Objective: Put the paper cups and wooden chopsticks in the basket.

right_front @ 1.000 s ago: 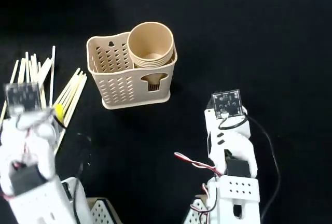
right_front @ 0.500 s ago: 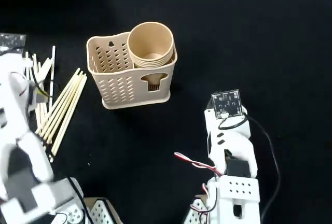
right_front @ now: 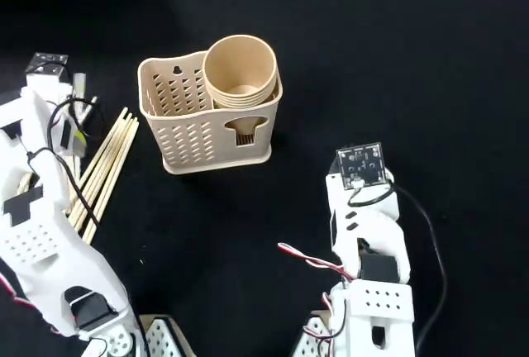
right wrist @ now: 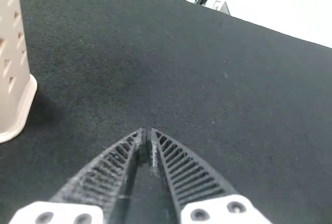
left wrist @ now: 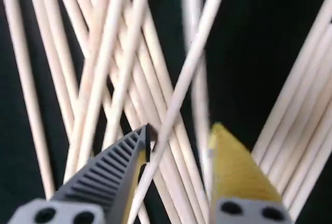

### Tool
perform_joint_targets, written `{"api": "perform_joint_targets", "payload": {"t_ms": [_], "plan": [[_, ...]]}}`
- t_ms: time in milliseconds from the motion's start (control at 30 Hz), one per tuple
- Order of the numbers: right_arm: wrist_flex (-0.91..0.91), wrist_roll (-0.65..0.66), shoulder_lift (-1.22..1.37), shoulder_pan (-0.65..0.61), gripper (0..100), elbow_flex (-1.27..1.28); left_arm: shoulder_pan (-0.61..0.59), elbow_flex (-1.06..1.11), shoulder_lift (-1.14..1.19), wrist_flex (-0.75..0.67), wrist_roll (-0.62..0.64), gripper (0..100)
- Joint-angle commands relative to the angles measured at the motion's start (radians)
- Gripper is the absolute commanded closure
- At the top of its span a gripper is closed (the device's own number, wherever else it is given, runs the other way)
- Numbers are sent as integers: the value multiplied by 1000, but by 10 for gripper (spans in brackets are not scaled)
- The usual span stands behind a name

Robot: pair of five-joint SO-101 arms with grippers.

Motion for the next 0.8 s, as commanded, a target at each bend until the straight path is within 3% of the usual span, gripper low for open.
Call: {"api": "perform_joint_targets", "payload": {"t_ms": [0, 333, 633, 767], "plan": [[2, 6, -10, -12, 985, -1, 10, -58, -6, -17, -9, 948], [2, 6, -10, -12, 985, -1, 10, -58, -6, 18, -9, 965], [2, 6, -8, -12, 985, -1, 59, -236, -6, 354, -2, 971], [2, 6, -8, -12, 985, -1, 54, -354, -6, 489, 72, 971]]}}
